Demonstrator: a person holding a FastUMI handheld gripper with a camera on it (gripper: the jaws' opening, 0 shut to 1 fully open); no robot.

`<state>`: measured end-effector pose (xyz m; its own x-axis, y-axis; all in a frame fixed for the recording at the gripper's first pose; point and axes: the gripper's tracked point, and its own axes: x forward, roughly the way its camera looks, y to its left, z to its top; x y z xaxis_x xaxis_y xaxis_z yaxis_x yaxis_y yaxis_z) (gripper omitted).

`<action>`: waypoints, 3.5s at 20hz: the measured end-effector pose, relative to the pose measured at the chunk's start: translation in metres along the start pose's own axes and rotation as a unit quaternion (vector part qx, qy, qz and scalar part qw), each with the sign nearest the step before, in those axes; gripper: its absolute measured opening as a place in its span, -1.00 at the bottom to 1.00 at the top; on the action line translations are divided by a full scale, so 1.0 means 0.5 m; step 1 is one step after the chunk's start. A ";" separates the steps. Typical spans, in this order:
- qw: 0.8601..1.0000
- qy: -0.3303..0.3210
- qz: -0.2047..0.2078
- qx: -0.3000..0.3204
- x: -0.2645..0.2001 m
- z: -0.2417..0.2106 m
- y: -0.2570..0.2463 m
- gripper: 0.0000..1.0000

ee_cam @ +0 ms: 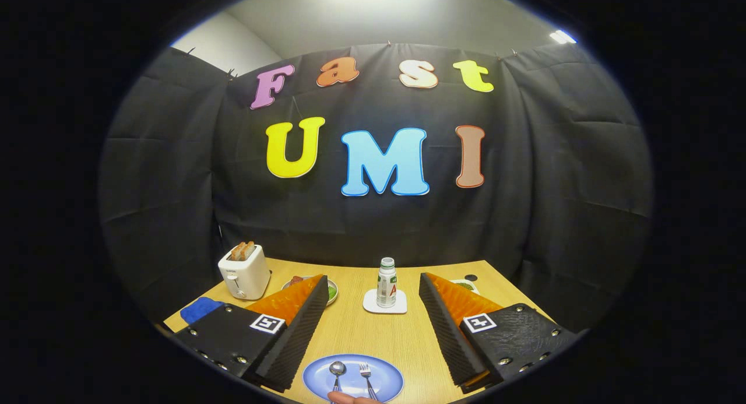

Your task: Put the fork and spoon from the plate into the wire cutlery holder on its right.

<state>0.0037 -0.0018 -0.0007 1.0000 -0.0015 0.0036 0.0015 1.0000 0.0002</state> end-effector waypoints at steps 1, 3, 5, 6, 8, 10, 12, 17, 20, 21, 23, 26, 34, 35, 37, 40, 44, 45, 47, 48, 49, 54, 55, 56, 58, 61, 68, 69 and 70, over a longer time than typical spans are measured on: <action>1.000 0.000 0.000 0.000 0.000 -0.001 0.001 0.91; 1.000 0.007 0.001 0.000 0.002 -0.011 -0.001 0.91; 1.000 0.014 0.002 0.000 0.004 -0.020 -0.001 0.91; 1.000 0.017 0.002 0.001 0.004 -0.021 -0.001 0.91; 1.000 0.025 0.003 0.000 0.007 -0.033 -0.001 0.91; 0.999 0.044 0.002 -0.004 0.011 -0.058 -0.003 0.91; 0.997 0.080 -0.011 -0.022 0.016 -0.102 -0.017 0.90; 0.982 0.187 0.008 -0.030 0.014 -0.239 -0.001 0.92; 0.963 0.266 0.016 -0.033 0.002 -0.325 0.011 0.92; 0.957 0.287 0.017 -0.045 -0.003 -0.354 0.010 0.92; 0.944 0.321 0.026 -0.070 -0.013 -0.404 0.013 0.92; 0.926 0.365 0.040 -0.083 -0.029 -0.468 0.020 0.91; 0.880 0.462 0.045 -0.100 -0.042 -0.593 0.010 0.64; 0.875 0.471 0.046 -0.095 -0.046 -0.603 0.012 0.61; 0.871 0.480 0.052 -0.091 -0.045 -0.618 0.019 0.62; 0.851 0.513 0.050 -0.104 -0.055 -0.643 0.006 0.09; 0.830 0.548 0.049 -0.093 -0.061 -0.700 0.003 -0.40; 0.825 0.556 0.061 -0.081 -0.074 -0.687 0.015 -0.65; 0.814 0.573 0.068 -0.065 -0.088 -0.702 0.017 -0.65; 0.817 0.570 0.066 -0.064 -0.072 -0.684 0.012 -0.65; 0.809 0.581 0.071 -0.055 -0.078 -0.685 0.007 -0.94; 0.798 0.592 0.099 -0.051 -0.083 -0.648 -0.008 -0.95; 0.796 0.593 0.108 -0.063 -0.086 -0.631 -0.021 -0.95; 0.790 0.596 0.116 -0.082 -0.092 -0.614 -0.039 -0.95; 0.779 0.601 0.126 -0.125 -0.105 -0.580 -0.082 -0.95; 0.764 0.603 0.113 -0.197 -0.122 -0.542 -0.165 -0.95; 0.717 0.636 0.101 -0.266 -0.188 -0.464 -0.317 -0.95; 0.710 0.645 0.099 -0.265 -0.201 -0.453 -0.339 -0.95; 0.704 0.658 0.095 -0.251 -0.213 -0.441 -0.356 -0.95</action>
<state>-0.1020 -0.1794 -0.2218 0.1203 -0.1954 -0.9733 -0.4615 0.8570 -0.2291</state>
